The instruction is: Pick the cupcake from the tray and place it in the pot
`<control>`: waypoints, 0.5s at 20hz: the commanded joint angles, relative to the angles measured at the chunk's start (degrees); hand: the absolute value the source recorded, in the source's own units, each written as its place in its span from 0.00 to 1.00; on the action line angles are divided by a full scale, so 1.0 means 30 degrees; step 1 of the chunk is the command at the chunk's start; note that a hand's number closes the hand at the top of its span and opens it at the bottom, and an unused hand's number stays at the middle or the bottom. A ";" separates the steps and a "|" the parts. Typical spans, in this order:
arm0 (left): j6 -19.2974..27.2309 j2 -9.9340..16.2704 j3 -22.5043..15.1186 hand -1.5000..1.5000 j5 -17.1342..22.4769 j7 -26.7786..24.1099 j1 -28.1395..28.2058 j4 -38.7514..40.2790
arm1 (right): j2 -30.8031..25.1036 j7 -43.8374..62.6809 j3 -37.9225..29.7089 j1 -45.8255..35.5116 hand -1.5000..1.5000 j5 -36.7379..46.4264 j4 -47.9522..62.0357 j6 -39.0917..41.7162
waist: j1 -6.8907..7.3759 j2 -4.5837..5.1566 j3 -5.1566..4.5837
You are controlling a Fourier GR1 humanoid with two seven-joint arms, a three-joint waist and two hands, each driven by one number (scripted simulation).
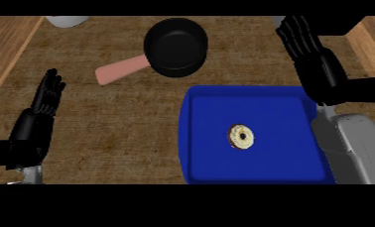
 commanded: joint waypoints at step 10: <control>-0.0026 -0.0555 0.0932 0.50 0.2239 0.4673 -0.3716 -0.0362 | -0.2043 -0.9250 0.1427 -0.1325 0.00 0.7923 0.9231 0.1158 | 0.0463 0.0496 0.0228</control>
